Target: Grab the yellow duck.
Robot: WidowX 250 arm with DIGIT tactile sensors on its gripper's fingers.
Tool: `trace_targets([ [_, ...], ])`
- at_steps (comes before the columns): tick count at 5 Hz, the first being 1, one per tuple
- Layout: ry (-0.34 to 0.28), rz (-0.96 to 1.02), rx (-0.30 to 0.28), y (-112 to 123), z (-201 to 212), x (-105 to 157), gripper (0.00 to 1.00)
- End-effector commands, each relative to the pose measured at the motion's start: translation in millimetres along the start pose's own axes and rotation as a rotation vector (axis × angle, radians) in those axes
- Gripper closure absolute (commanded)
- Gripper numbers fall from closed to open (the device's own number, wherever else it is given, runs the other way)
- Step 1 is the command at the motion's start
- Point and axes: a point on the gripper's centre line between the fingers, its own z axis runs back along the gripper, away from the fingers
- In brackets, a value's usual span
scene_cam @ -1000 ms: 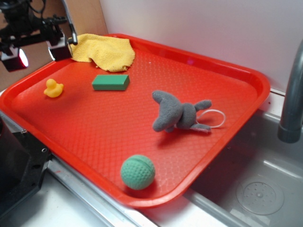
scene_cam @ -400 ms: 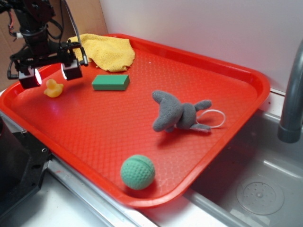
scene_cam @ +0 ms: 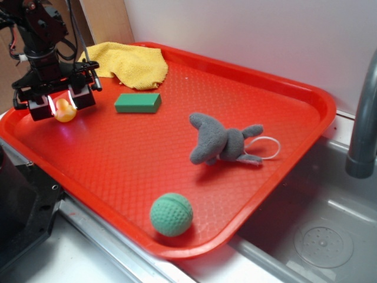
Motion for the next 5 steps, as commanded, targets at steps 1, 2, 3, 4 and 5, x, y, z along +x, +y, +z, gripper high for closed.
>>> trace_targets([
  [1,-0.021,-0.046,-0.011,3,15,3,1.0],
  [2,-0.011,-0.194,-0.036,-6,41,3,1.0],
  [3,0.003,-0.272,-0.082,-13,66,-1,1.0],
  [4,0.034,-0.403,-0.13,-23,97,-11,1.0],
  [5,0.131,-0.651,-0.155,-39,141,-32,1.0],
])
